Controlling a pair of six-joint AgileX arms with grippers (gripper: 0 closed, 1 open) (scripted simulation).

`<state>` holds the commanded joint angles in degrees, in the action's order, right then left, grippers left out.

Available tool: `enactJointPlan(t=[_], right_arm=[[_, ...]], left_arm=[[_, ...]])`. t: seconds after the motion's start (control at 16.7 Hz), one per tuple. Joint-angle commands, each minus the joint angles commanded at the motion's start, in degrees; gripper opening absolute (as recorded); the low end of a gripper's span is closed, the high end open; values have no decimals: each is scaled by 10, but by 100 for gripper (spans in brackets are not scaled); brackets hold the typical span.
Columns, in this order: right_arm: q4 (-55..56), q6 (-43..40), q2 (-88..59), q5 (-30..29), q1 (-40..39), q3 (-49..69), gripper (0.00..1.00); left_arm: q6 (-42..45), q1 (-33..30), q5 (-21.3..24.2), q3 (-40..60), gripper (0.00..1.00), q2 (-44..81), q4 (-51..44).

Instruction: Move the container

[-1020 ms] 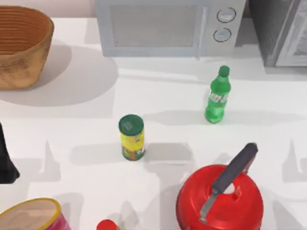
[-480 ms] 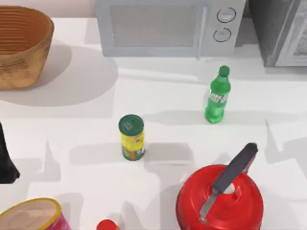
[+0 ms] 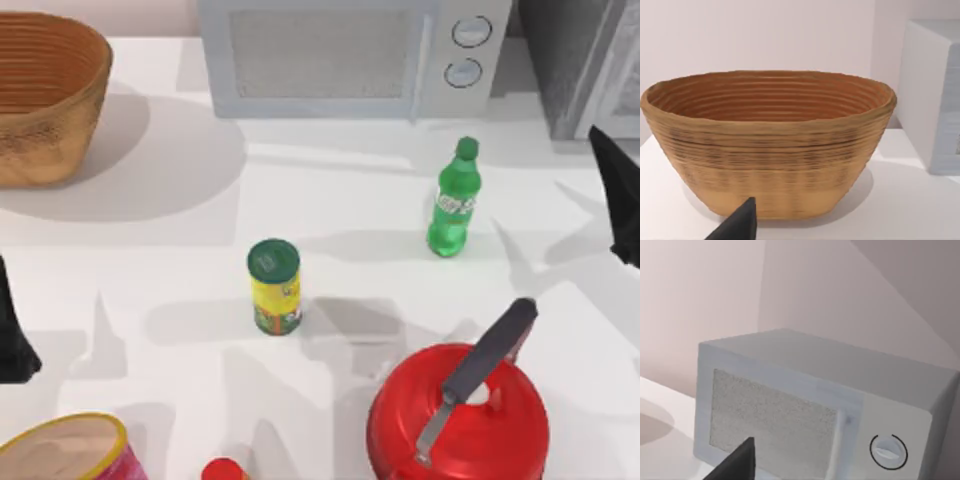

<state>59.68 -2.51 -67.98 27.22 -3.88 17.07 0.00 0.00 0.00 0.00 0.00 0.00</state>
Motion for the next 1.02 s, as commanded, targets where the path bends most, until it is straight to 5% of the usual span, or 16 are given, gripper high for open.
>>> enactJointPlan(t=[0.54, 1.02], right_arm=[[272, -3, -413, 83, -9, 38, 100], [354, -9, -547, 95, -23, 39, 100]], left_arm=[[0, 0, 0, 0, 100, 0, 0], [0, 0, 0, 0, 100, 0, 0]])
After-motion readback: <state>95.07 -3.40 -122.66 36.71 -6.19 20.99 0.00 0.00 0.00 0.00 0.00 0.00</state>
